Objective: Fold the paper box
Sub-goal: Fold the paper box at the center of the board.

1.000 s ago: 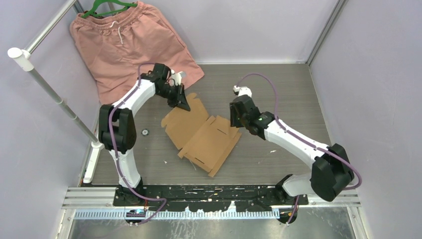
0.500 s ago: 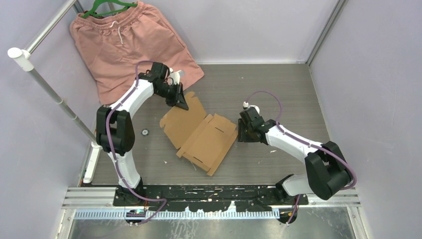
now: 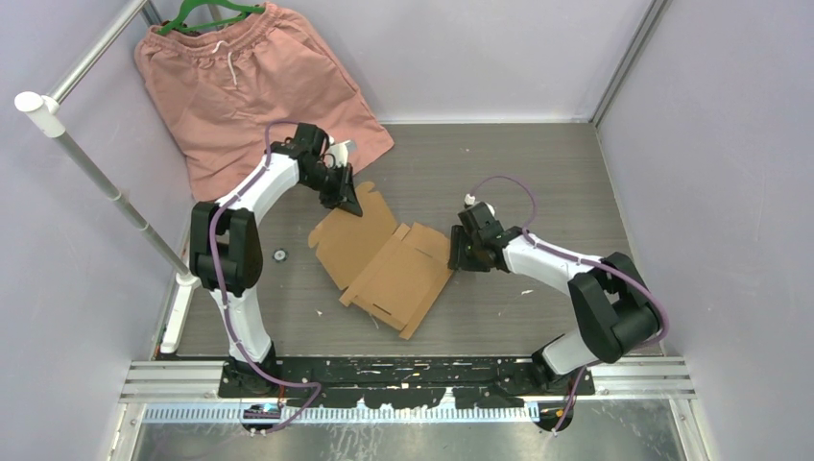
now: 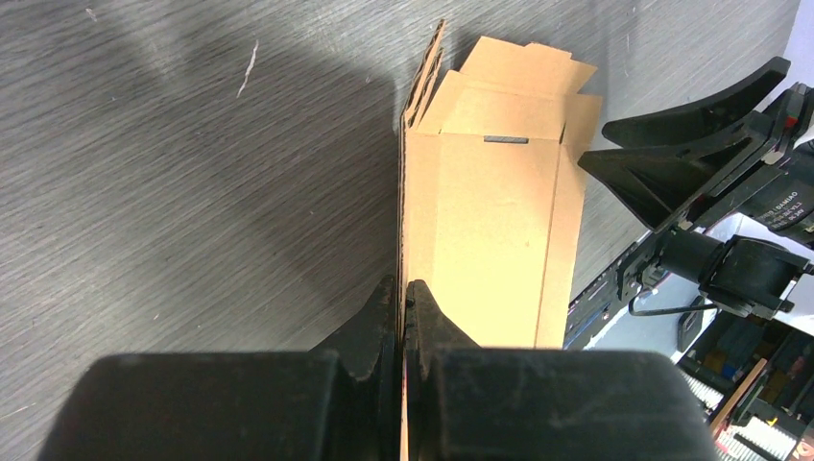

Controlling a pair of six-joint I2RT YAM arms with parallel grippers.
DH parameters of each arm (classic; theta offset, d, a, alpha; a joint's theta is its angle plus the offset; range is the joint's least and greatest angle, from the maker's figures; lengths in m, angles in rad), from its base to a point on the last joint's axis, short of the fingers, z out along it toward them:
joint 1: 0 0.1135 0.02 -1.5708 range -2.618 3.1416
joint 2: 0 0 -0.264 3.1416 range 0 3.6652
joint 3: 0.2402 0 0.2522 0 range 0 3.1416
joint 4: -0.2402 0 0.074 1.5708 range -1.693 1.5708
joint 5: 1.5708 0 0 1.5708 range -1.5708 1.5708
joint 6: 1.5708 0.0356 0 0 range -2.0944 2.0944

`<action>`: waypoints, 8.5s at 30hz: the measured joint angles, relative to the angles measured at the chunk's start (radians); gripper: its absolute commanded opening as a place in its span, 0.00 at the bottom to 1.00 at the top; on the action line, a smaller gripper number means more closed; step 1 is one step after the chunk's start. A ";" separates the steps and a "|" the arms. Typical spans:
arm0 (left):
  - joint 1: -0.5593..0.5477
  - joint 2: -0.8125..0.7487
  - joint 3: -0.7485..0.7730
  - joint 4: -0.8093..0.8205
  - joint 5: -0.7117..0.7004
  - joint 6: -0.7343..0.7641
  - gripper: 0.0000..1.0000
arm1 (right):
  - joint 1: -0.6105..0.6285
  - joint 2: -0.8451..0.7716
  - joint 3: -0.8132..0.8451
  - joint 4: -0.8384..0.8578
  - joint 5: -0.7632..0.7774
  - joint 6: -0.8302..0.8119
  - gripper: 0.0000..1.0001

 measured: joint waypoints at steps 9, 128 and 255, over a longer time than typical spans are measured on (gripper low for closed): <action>0.000 0.000 0.000 0.000 0.000 0.000 0.02 | -0.003 0.045 0.035 0.037 -0.006 0.018 0.51; -0.001 -0.130 0.074 -0.043 0.051 -0.122 0.04 | 0.161 -0.527 -0.078 0.149 0.178 -0.381 0.04; -0.507 -0.272 0.252 -0.113 -0.655 0.337 0.04 | -0.338 -0.121 0.009 0.138 -0.295 0.122 0.36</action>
